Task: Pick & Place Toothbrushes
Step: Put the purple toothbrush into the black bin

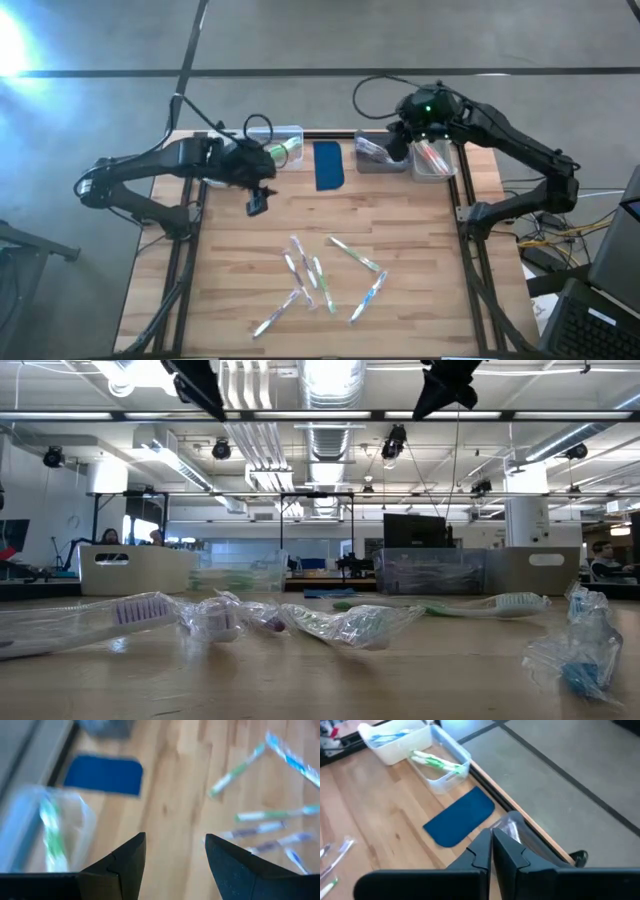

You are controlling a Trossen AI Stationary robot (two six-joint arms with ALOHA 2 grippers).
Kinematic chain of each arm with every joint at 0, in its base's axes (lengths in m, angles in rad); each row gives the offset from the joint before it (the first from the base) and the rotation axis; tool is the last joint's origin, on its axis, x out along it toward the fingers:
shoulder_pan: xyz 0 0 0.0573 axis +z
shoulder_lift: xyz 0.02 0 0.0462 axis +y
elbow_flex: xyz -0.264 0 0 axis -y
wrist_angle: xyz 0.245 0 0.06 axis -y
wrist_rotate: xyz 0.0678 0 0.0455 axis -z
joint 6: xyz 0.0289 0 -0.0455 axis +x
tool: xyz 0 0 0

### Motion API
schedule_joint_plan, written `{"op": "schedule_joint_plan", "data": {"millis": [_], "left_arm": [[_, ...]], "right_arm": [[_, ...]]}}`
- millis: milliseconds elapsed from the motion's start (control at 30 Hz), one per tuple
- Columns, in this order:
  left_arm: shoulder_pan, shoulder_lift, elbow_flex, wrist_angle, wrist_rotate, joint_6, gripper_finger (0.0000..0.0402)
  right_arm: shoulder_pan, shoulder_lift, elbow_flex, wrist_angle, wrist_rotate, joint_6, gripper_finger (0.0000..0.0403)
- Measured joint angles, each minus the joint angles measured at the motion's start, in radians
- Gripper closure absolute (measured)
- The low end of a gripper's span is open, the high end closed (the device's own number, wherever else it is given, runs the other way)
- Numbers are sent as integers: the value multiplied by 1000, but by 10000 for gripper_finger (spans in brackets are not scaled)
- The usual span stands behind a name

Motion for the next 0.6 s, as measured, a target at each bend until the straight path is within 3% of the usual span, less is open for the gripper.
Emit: {"op": "schedule_joint_plan", "data": {"millis": [267, 600], "left_arm": [[-181, 1, -18, -104, 1, -319, 193], [-499, 44, -169, 9, -12, -837, 193]], "right_arm": [[31, 19, -11, 47, 3, -55, 394], [30, 21, -11, 96, 3, -151, 394]]}}
